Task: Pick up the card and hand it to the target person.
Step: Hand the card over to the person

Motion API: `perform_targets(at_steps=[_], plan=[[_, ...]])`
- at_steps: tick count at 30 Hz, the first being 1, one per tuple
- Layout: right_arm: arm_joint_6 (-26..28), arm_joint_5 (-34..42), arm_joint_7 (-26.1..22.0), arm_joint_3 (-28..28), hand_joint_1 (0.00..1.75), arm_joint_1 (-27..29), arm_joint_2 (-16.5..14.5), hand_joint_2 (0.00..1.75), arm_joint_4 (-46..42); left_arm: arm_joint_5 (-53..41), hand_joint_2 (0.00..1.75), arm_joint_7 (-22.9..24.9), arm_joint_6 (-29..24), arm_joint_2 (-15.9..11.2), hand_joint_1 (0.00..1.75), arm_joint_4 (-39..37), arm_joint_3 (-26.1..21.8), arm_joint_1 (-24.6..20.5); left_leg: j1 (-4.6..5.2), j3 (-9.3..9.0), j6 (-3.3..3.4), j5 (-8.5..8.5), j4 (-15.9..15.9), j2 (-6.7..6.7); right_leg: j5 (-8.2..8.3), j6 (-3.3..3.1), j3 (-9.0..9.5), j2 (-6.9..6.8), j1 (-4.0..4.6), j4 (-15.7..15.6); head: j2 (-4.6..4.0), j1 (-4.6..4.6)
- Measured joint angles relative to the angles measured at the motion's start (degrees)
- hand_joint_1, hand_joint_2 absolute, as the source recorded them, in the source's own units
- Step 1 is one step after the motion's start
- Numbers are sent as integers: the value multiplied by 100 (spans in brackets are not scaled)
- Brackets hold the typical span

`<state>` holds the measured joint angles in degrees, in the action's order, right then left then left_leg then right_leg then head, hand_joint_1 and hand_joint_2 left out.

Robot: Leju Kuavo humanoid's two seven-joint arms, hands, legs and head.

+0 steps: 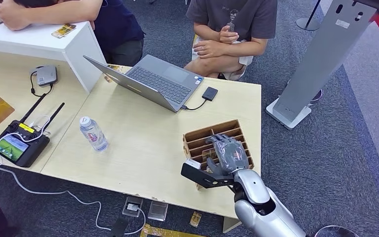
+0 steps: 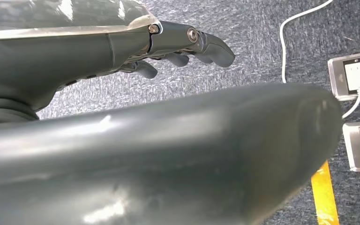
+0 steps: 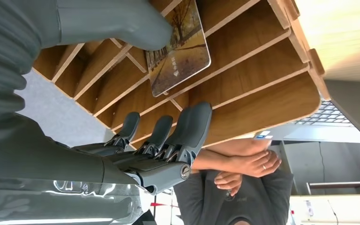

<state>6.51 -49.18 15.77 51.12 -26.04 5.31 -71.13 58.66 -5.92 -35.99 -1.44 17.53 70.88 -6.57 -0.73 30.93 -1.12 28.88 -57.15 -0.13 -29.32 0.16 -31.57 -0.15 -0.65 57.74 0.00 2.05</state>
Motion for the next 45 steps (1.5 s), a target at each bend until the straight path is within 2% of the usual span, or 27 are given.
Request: perform_targets(at_steps=[12, 15, 19, 27, 36, 45], plan=[[12, -83, 134, -7, 78, 0, 0, 175, 58, -1, 0, 8, -1, 0, 0, 1, 2, 0, 0, -2, 0, 0, 0, 0, 0, 0, 0, 0, 0, 0, 0, 0], [13, -104, 162, -8, 88, 2, 3, 175, 60, -1, 0, 9, 2, 0, 0, 2, 2, 0, 0, -2, 0, 0, 0, 0, 0, 0, 0, 0, 0, 0, 0, -1], [13, -117, 178, -9, 113, 6, 9, 175, 60, -1, 0, 10, 12, 0, 0, 2, 2, 0, 0, -2, 0, 0, 0, 1, 0, 0, 0, 0, 0, 0, 0, -1], [12, -173, 191, -13, 103, 17, 9, 175, 60, -1, 0, 10, 17, 0, 0, 2, 2, 0, 0, -1, 0, 0, 0, 1, 0, 0, -1, 0, 0, 0, 0, 0], [9, -229, 172, -11, 104, 28, 7, 175, 60, -1, 0, 10, 17, 0, 0, 4, 2, 0, 0, -1, 0, 0, 0, 1, 0, 0, 0, 0, 0, 0, 0, 0], [-7, -207, 148, -9, 125, 43, 0, 175, 84, -2, 0, 13, 2, 0, 0, 7, 2, 0, 0, -1, 0, 0, 0, 1, 0, 0, 0, 0, 0, 0, 0, 0]])
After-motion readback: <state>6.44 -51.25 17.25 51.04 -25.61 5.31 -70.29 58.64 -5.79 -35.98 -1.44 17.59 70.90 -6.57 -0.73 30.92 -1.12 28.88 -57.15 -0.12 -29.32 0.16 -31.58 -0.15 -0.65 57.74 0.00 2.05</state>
